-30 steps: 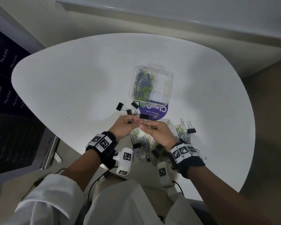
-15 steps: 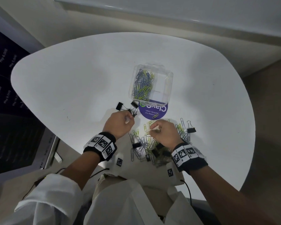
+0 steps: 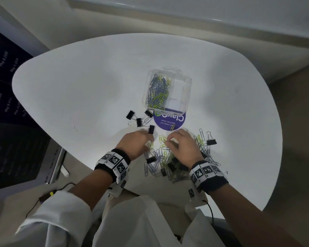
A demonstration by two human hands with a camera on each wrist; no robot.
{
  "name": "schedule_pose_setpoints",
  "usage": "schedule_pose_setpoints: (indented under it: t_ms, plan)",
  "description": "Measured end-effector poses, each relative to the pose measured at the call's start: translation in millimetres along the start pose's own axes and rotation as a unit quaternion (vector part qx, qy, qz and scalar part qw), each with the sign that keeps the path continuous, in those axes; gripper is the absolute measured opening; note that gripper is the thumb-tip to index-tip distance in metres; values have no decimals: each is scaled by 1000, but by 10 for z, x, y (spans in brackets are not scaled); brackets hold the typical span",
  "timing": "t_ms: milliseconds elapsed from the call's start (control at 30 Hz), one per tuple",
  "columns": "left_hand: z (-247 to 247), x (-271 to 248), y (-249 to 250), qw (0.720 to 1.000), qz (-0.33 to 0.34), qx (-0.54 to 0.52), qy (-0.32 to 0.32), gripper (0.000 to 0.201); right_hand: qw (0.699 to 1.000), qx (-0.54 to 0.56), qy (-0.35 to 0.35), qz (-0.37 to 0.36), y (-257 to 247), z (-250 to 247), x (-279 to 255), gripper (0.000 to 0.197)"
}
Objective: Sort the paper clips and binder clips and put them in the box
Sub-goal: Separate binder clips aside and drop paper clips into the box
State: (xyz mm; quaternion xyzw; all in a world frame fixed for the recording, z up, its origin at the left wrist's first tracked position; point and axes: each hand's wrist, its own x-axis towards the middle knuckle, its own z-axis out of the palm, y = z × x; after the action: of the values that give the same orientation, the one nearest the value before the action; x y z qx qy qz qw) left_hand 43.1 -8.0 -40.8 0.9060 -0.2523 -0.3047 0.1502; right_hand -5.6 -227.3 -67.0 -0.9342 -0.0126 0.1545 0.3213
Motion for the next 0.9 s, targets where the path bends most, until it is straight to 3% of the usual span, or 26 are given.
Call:
schedule_pose_setpoints:
  t_ms: [100,233,367,533,700,800,900]
  plan:
    - [37,24,12,1000,5,-7,-6,26,999,-5,-42,6,9,-40,-25,38]
    - [54,65,65,999,31,20,0,12,998,-20,-52,-5,-10,-19,-38,19]
    - [83,72,37,999,29,6,18,13,998,-27,-49,4,-29,26,-18,10]
    - [126,59,-33,997,16,-48,57,19,997,44,-64,6,-12,20,-23,6]
    - [150,87,186,1000,9,-21,-3,50,990,124,-49,45,-52,-51,-15,10]
    - [204,125,304,1000,11,2,5,37,985,157,-45,60,-53,-100,-35,4]
    - [252,145,331,999,23,-3,26,21,984,163,-51,60,-10,-134,-43,20]
